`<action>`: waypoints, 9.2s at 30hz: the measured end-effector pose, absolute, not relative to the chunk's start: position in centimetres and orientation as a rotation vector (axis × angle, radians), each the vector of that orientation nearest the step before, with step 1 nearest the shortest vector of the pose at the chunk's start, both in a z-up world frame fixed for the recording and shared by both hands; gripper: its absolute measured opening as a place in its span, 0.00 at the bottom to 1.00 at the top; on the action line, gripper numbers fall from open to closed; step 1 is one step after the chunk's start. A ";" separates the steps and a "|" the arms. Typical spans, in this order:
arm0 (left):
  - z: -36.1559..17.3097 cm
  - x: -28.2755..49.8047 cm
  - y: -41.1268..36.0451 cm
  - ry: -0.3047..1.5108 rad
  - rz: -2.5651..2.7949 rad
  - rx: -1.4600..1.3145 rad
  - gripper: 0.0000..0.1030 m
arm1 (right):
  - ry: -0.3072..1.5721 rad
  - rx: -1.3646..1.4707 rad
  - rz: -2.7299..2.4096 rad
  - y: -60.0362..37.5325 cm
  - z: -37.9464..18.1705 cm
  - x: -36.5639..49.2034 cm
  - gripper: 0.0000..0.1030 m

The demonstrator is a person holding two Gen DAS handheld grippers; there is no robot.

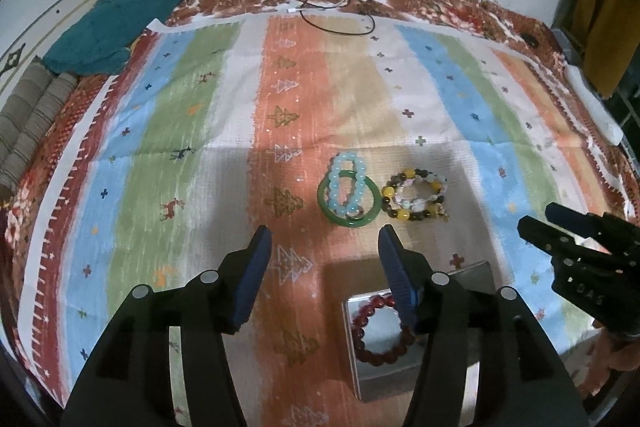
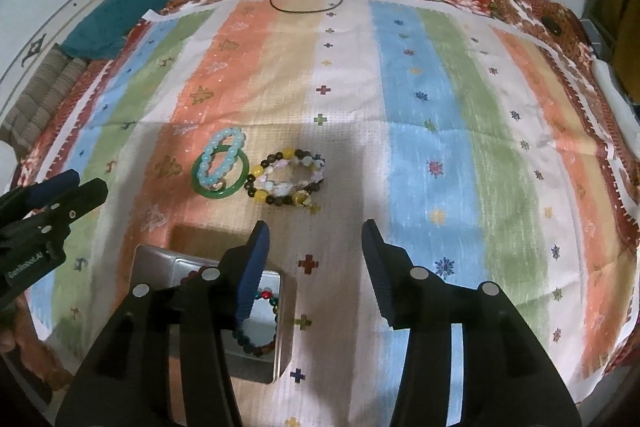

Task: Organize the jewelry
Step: 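Open both tools to drop the bracelets into the silver tin, then grasp the pale blue bead bracelet with the left tool while the right tool grasps the white bead bracelet, then lift both held bracelets off the cloth and carry them toward the tin, then lower both bracelets into the silver tin and open both tools, then withdraw both open tools from the tin, then move the left tool to the green jade bangle while the right tool approaches the yellow-and-black bracelet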

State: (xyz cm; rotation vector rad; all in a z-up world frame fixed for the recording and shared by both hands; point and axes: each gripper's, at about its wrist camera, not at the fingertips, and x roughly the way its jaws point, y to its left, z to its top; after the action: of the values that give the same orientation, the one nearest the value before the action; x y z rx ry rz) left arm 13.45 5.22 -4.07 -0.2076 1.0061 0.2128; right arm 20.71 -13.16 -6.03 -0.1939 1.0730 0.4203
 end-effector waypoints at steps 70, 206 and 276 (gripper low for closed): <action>-15.9 28.6 8.3 1.223 0.167 -0.092 0.61 | 1.268 -0.337 0.378 -7.2 -15.9 31.3 0.42; -1.9 7.8 0.2 0.912 0.036 -0.215 0.11 | 0.951 -0.215 0.614 -12.3 -4.0 13.0 0.11; -11.9 22.4 7.6 1.184 0.229 -0.191 0.70 | 1.157 -0.258 0.390 -9.9 -11.7 28.6 0.65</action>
State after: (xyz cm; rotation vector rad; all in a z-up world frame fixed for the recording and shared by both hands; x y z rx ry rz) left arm 22.41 7.59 -11.86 -0.1911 1.1837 0.2289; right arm 28.63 -9.90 -11.73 -0.2579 1.1570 0.3896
